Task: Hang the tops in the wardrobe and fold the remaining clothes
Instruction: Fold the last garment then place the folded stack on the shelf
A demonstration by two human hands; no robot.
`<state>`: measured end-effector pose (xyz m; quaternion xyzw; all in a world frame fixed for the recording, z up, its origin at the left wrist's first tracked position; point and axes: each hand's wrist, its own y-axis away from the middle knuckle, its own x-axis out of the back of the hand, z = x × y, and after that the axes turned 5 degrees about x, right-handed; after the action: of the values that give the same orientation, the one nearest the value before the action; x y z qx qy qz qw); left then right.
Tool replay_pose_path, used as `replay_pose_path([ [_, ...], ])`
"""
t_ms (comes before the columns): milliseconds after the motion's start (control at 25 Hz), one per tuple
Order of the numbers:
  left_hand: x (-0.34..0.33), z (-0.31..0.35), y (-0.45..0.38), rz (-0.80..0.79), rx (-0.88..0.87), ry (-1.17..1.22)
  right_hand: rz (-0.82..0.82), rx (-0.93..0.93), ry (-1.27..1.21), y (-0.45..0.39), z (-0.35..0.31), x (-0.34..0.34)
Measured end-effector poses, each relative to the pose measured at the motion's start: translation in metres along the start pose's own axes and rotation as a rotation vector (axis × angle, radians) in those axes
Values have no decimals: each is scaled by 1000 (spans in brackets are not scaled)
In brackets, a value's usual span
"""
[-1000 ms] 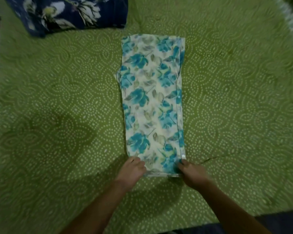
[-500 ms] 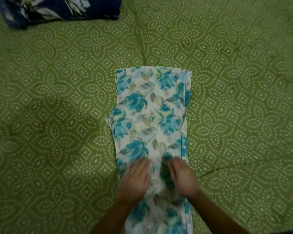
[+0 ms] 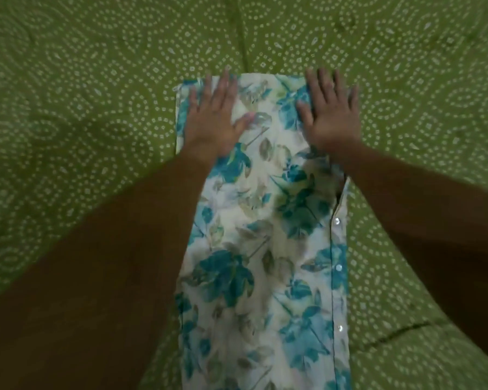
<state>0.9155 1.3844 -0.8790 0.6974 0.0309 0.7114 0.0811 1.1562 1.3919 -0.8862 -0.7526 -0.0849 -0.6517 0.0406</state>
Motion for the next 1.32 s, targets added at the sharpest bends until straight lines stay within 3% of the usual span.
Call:
replay_pose_path([
  [80,8,-6,-5,-6,131,-4,-6,-89,25,-8,-2,7],
  [160,10,13,33,58,98,-23,47,-74,0,24,-30,10],
  [240,0,40,118,59,-40,1,64,27,-81,100,-70,5],
  [400,-41,44,351,-138,-328,112,-214,337,-75,299,-99,-9],
  [480,-47,24,451,-253,-541,28,-337,455,-35,384,-86,-8],
  [560,-40,9,501,-313,-775,-48,-418,554,-2,435,-74,1],
  [600,-38,3,506,-295,-799,-63,-429,580,13,444,-71,7],
  [640,-32,-3,498,-260,-709,-58,-423,577,10,445,-70,12],
  [680,-30,-8,478,-192,-481,5,-393,547,1,435,-72,18],
  [720,-28,-13,447,-109,-127,168,-350,497,-3,419,-76,23],
  [800,-3,-25,363,94,594,755,-242,353,-11,374,-89,30],
  [840,8,-34,319,142,832,1127,-204,270,-41,349,-97,33],
  [880,15,-45,275,80,1011,1444,-170,196,-83,324,-105,36],
  [920,24,-53,236,-33,1100,1629,-137,134,-128,302,-114,38],
  [960,32,-61,202,-150,1117,1661,-110,83,-165,282,-123,37],
  [1040,44,-64,159,-407,1039,1479,-50,-21,-207,252,-139,36],
  [1080,47,-64,151,-462,981,1372,-16,-81,-232,243,-147,35],
  [1160,49,-75,154,-313,914,1307,38,-178,-295,234,-169,34],
  [1320,38,-123,214,89,892,1430,21,-263,-315,247,-227,32],
])
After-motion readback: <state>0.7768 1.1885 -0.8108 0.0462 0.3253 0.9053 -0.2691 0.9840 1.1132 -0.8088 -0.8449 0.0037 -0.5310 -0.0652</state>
